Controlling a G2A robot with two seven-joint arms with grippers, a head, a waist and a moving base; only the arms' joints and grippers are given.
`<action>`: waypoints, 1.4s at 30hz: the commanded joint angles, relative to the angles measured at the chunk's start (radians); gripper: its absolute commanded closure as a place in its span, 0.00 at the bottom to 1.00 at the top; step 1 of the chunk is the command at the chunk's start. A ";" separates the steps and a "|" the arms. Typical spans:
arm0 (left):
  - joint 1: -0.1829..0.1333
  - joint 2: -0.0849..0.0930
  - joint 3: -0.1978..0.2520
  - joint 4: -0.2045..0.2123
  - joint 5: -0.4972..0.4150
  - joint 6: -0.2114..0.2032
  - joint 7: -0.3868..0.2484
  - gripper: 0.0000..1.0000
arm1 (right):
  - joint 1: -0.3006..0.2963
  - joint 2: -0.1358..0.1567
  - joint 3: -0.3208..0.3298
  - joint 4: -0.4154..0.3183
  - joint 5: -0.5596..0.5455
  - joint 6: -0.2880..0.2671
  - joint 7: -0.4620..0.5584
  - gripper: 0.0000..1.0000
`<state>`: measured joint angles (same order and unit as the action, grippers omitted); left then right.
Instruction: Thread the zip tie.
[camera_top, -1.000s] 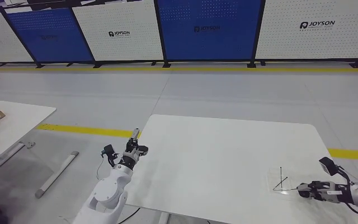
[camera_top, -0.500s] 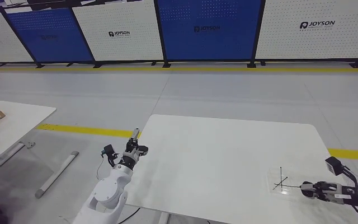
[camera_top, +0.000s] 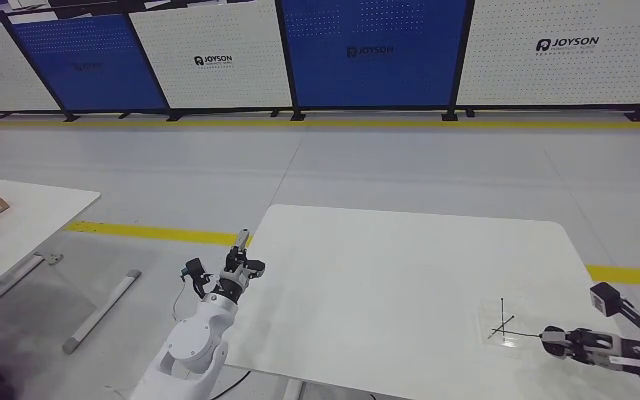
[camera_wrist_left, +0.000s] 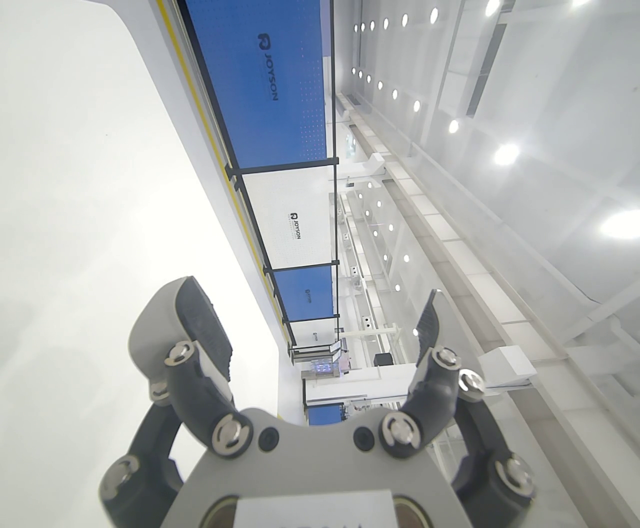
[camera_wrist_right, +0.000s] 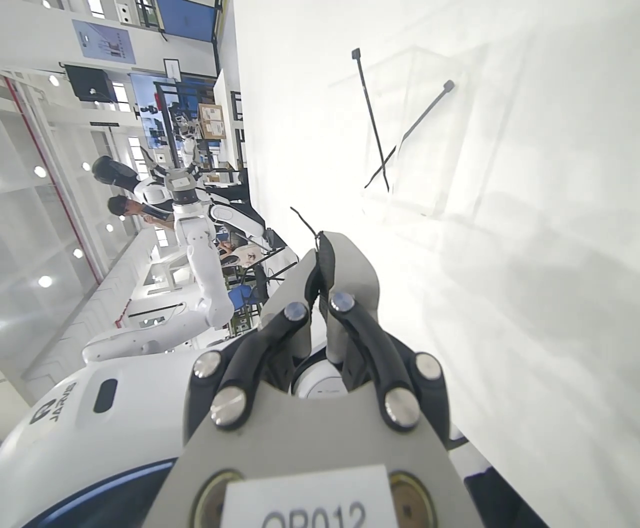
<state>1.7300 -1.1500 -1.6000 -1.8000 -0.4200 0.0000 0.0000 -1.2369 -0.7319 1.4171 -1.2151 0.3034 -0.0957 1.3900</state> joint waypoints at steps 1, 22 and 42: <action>0.000 0.000 0.000 0.000 0.000 0.000 0.000 0.00 | 0.000 0.000 0.000 0.000 0.000 0.000 0.000 1.00; 0.000 0.000 0.000 0.000 0.000 0.000 0.000 0.00 | 0.004 -0.015 -0.028 -0.227 0.046 -0.029 -0.110 1.00; 0.000 0.000 0.000 0.000 0.000 0.000 0.000 0.00 | 0.147 -0.057 -0.218 -0.213 -0.031 0.021 -0.138 1.00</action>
<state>1.7300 -1.1500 -1.6000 -1.8000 -0.4200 0.0000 0.0000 -1.0899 -0.7890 1.1991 -1.4285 0.2729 -0.0744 1.2515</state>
